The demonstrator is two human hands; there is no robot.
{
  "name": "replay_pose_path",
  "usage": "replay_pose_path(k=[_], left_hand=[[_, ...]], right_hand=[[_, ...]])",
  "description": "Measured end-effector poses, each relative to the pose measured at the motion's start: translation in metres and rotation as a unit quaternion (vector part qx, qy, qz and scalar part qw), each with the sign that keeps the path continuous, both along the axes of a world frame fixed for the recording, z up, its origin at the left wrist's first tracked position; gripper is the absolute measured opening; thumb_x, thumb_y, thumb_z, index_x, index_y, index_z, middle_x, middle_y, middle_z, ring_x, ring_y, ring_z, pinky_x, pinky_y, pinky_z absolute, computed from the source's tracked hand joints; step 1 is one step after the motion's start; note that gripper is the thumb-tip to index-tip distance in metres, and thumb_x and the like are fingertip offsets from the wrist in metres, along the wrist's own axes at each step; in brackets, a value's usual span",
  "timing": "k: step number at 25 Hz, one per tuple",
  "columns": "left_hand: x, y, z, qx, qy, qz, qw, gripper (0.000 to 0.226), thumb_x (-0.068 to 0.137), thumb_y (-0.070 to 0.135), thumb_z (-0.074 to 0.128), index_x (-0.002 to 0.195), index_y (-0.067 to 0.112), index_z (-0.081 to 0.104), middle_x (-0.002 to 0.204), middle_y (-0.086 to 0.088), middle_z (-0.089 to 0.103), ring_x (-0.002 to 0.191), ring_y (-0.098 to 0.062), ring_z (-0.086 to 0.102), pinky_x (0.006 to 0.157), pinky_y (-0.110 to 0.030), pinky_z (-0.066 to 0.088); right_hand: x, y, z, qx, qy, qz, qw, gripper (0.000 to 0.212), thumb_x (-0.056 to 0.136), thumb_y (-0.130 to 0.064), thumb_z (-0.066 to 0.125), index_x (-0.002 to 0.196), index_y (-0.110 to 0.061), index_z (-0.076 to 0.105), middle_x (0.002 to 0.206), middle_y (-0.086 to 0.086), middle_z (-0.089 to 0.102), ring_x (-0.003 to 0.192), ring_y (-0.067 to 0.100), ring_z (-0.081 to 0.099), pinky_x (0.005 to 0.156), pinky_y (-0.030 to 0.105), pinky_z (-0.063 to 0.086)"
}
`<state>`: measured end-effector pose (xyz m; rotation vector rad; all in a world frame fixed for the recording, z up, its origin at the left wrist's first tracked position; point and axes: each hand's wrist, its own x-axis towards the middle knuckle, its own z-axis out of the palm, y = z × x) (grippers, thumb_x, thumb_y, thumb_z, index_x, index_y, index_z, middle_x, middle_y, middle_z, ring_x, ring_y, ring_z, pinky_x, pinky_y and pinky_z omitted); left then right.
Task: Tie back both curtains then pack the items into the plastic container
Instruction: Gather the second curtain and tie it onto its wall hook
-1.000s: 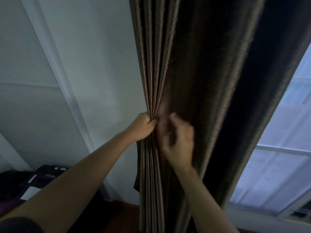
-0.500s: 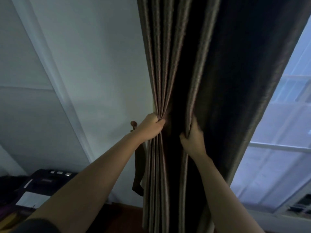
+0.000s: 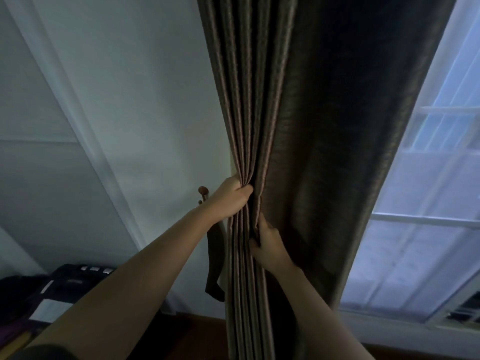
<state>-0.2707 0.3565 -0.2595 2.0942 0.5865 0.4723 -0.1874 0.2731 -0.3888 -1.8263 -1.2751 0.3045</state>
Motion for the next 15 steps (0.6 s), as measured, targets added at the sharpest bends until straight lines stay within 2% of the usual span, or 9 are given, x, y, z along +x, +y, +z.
replay_pose_path(k=[5, 6, 8, 10, 11, 12, 13, 14, 15], left_hand=[[0.003, -0.010, 0.003, -0.001, 0.030, -0.025, 0.999, 0.011, 0.091, 0.011, 0.047, 0.091, 0.019, 0.055, 0.083, 0.004, 0.057, 0.080, -0.010, 0.055, 0.063, -0.017, 0.039], [0.005, -0.011, 0.005, 0.018, 0.037, -0.031, 0.999, 0.007, 0.090, 0.017, 0.051, 0.094, 0.017, 0.058, 0.086, 0.001, 0.060, 0.082, -0.013, 0.058, 0.064, -0.018, 0.041], [0.010, -0.008, 0.004, 0.098, 0.042, -0.029, 0.994, 0.025, 0.087, 0.032, 0.060, 0.103, 0.012, 0.062, 0.090, 0.000, 0.065, 0.082, -0.012, 0.063, 0.066, -0.017, 0.046], [0.013, -0.006, 0.000, 0.172, 0.035, 0.020, 0.984, 0.022, 0.087, 0.033, 0.060, 0.084, 0.012, 0.060, 0.076, 0.002, 0.061, 0.068, -0.011, 0.061, 0.056, -0.015, 0.042], [0.013, -0.006, -0.001, 0.186, 0.031, 0.046, 0.981, 0.021, 0.090, 0.028, 0.056, 0.074, 0.015, 0.053, 0.068, 0.004, 0.055, 0.062, -0.011, 0.056, 0.051, -0.015, 0.037], [0.011, -0.004, -0.002, 0.189, 0.029, 0.061, 0.980, 0.025, 0.093, 0.022, 0.051, 0.068, 0.018, 0.047, 0.064, 0.004, 0.050, 0.058, -0.009, 0.052, 0.049, -0.016, 0.033], [0.008, -0.002, -0.003, 0.179, 0.026, 0.059, 0.982, 0.028, 0.094, 0.018, 0.047, 0.067, 0.020, 0.045, 0.064, 0.003, 0.049, 0.057, -0.008, 0.050, 0.051, -0.017, 0.033], [0.006, 0.002, -0.005, 0.161, 0.022, 0.047, 0.986, 0.028, 0.095, 0.015, 0.045, 0.068, 0.018, 0.048, 0.065, -0.001, 0.052, 0.059, -0.011, 0.052, 0.054, -0.018, 0.036], [0.003, 0.005, -0.006, 0.141, 0.015, 0.035, 0.989, 0.026, 0.095, 0.013, 0.044, 0.072, 0.012, 0.054, 0.070, -0.010, 0.058, 0.063, -0.019, 0.057, 0.060, -0.021, 0.041]], right_hand=[[-0.002, 0.006, -0.003, -0.004, -0.003, 0.011, 1.000, 0.068, 0.080, -0.006, 0.059, 0.140, -0.018, 0.030, 0.128, 0.007, 0.055, 0.120, 0.018, 0.053, 0.105, 0.038, 0.043], [-0.002, 0.008, -0.003, -0.030, -0.013, 0.010, 0.999, 0.066, 0.077, -0.009, 0.061, 0.137, -0.017, 0.033, 0.127, 0.008, 0.054, 0.120, 0.021, 0.053, 0.103, 0.041, 0.044], [-0.001, 0.010, 0.003, -0.079, -0.015, 0.025, 0.996, 0.070, 0.070, -0.015, 0.065, 0.133, -0.016, 0.035, 0.128, 0.010, 0.050, 0.121, 0.025, 0.048, 0.104, 0.045, 0.043], [0.000, 0.002, 0.012, -0.081, -0.011, 0.050, 0.995, 0.076, 0.066, -0.018, 0.067, 0.134, -0.017, 0.035, 0.132, 0.007, 0.047, 0.127, 0.026, 0.043, 0.107, 0.047, 0.039], [0.002, -0.007, 0.018, -0.048, -0.037, 0.032, 0.998, 0.079, 0.067, -0.015, 0.067, 0.138, -0.020, 0.034, 0.138, 0.005, 0.045, 0.132, 0.024, 0.037, 0.111, 0.047, 0.034], [0.004, -0.019, 0.027, 0.026, -0.096, -0.032, 0.995, 0.079, 0.068, -0.012, 0.065, 0.140, -0.022, 0.034, 0.144, 0.004, 0.041, 0.137, 0.022, 0.031, 0.116, 0.046, 0.025], [0.006, -0.032, 0.038, 0.124, -0.162, -0.131, 0.970, 0.077, 0.068, -0.012, 0.063, 0.139, -0.020, 0.037, 0.147, 0.006, 0.038, 0.139, 0.021, 0.027, 0.118, 0.044, 0.015], [0.012, -0.047, 0.051, 0.223, -0.198, -0.248, 0.922, 0.073, 0.068, -0.016, 0.061, 0.138, -0.018, 0.038, 0.148, 0.011, 0.038, 0.139, 0.022, 0.025, 0.118, 0.040, 0.008], [0.019, -0.061, 0.062, 0.298, -0.183, -0.338, 0.874, 0.074, 0.069, -0.020, 0.062, 0.138, -0.015, 0.036, 0.148, 0.016, 0.035, 0.139, 0.022, 0.024, 0.117, 0.037, 0.005]])
